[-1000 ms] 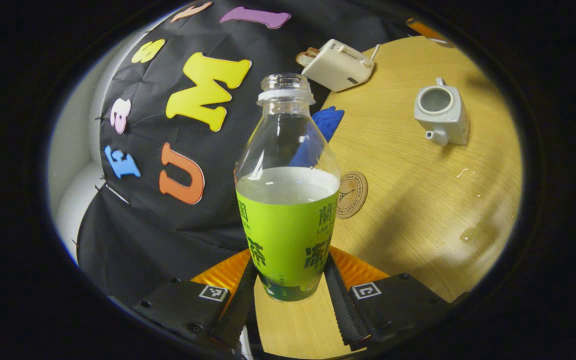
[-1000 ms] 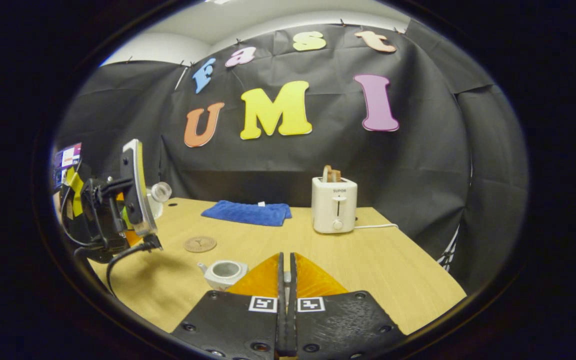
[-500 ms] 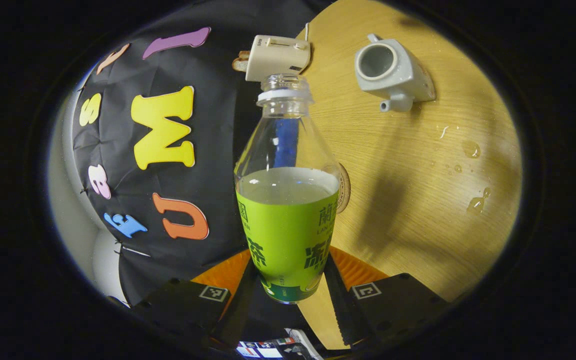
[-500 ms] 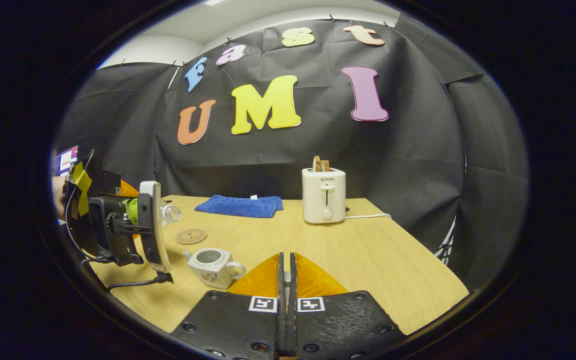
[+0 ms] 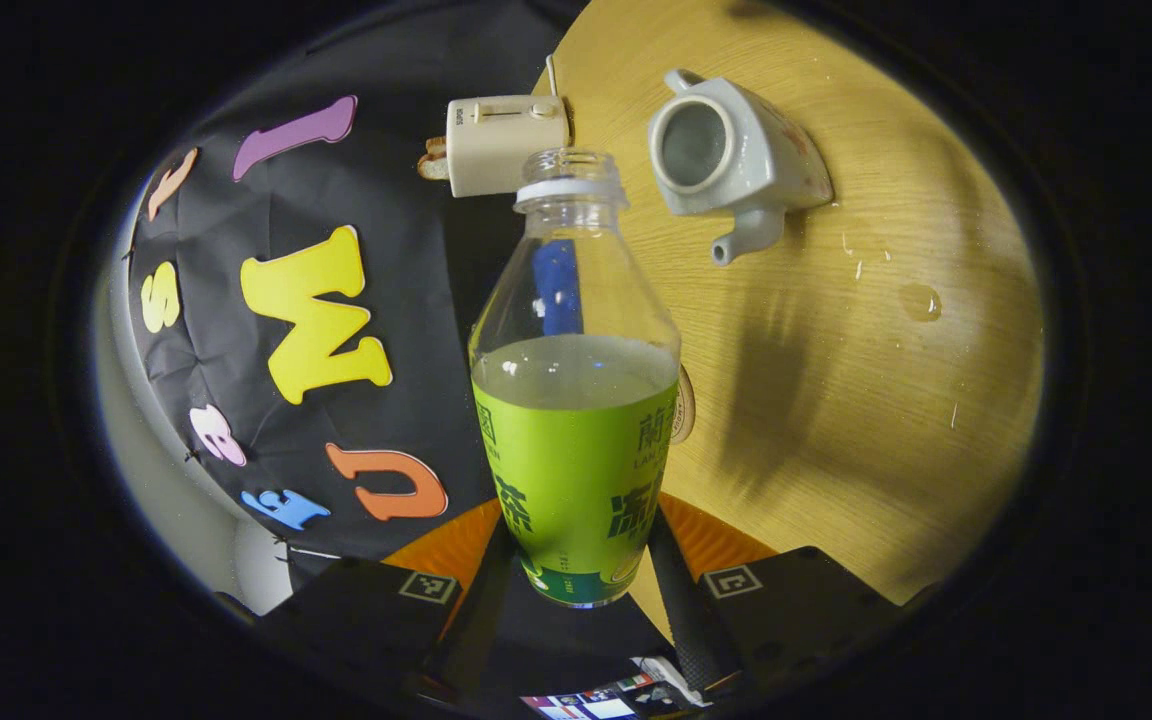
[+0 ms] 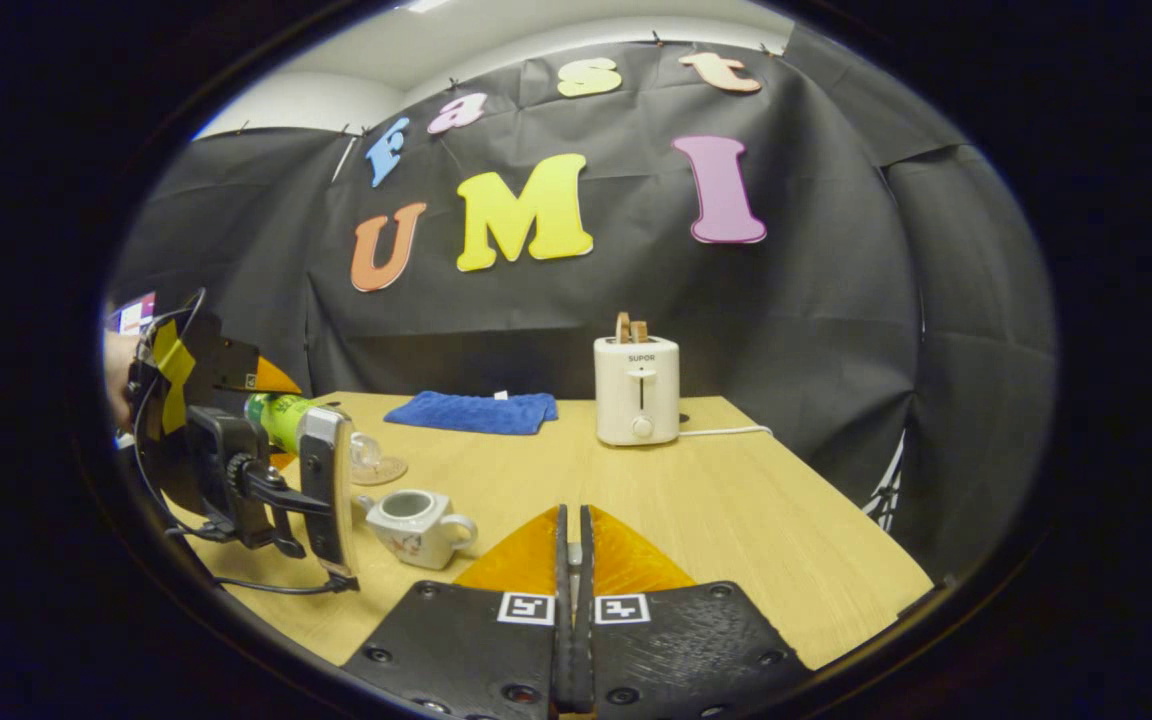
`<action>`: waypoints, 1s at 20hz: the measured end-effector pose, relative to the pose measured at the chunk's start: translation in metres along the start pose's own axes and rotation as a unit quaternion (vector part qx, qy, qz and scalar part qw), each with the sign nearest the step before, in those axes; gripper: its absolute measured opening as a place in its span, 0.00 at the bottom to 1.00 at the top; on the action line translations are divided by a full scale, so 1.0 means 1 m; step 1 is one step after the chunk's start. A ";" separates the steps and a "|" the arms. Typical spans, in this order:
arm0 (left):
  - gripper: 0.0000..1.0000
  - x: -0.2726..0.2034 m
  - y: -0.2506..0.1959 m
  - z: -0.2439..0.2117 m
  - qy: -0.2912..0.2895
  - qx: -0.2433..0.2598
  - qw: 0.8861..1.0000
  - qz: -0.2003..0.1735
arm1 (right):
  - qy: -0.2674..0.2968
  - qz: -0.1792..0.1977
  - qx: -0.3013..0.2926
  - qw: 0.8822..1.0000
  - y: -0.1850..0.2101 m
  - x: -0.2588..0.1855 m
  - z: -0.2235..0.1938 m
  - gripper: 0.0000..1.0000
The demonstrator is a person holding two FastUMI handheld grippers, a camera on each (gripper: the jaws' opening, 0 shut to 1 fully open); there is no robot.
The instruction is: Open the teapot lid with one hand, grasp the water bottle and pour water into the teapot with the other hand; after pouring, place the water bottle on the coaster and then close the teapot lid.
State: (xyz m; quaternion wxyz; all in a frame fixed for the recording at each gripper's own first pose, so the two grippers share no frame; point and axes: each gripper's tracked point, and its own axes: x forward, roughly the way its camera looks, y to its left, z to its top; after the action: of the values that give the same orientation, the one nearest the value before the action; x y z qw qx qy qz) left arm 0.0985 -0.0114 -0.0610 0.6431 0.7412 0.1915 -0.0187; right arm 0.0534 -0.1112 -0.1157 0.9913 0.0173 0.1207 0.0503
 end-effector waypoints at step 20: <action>0.74 -0.002 0.021 0.014 0.022 0.140 0.989 0.040 | -0.010 0.002 0.005 1.000 -0.005 -0.007 0.002 0.00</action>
State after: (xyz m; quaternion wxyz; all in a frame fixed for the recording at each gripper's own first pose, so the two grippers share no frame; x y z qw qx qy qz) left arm 0.1060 -0.0276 -0.0431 0.5292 0.8310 0.1714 -0.0028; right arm 0.0480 -0.1170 -0.1121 0.9923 0.0227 0.1108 0.0512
